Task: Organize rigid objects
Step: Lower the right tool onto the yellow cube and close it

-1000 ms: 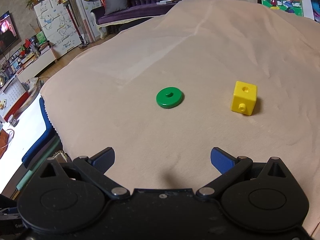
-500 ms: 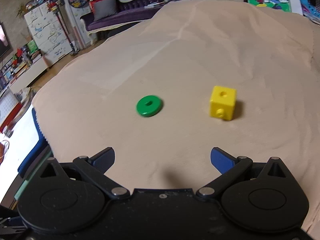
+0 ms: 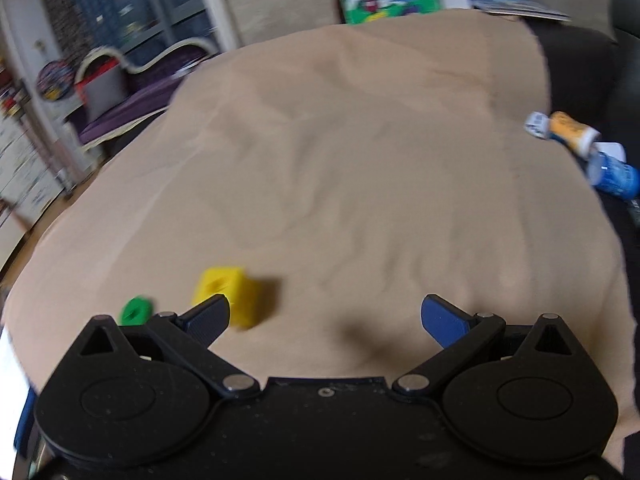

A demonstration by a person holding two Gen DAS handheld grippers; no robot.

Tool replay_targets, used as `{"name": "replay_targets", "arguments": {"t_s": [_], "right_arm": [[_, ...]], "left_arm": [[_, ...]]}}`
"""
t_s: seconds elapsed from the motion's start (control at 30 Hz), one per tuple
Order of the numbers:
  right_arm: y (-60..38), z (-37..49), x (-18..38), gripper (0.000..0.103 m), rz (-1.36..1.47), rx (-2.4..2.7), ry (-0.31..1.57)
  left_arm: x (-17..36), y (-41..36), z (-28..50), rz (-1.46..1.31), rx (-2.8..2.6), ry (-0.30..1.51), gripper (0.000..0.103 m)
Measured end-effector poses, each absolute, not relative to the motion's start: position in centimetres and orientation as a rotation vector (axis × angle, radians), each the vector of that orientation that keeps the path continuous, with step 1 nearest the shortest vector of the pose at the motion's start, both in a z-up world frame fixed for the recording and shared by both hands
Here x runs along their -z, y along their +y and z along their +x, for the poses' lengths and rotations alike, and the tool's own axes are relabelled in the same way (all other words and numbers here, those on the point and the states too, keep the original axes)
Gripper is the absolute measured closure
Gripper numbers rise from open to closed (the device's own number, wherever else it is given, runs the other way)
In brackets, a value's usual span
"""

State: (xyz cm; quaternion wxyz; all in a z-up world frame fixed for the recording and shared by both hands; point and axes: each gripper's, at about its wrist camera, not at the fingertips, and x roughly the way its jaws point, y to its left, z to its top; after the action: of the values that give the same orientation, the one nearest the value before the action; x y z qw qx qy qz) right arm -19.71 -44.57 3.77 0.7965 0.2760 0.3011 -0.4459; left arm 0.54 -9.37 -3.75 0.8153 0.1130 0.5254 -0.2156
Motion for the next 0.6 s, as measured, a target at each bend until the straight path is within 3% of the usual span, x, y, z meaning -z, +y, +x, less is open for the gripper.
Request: {"name": "replay_targets", "arguments": {"t_s": [0.33, 0.5, 0.6], "right_arm": [[-43.9, -15.3, -2.4, 0.003, 0.556, 0.770, 0.622], [-43.3, -10.6, -0.5, 0.020, 0.504, 0.771, 0.705], [-44.0, -9.7, 0.9, 0.042, 0.485, 0.851, 0.745]], "left_arm": [[4.0, -9.9, 0.2, 0.269, 0.463, 1.126, 0.008], [3.6, -9.5, 0.3, 0.238, 0.471, 1.117, 0.008], [3.4, -9.4, 0.3, 0.223, 0.475, 1.108, 0.008]]}}
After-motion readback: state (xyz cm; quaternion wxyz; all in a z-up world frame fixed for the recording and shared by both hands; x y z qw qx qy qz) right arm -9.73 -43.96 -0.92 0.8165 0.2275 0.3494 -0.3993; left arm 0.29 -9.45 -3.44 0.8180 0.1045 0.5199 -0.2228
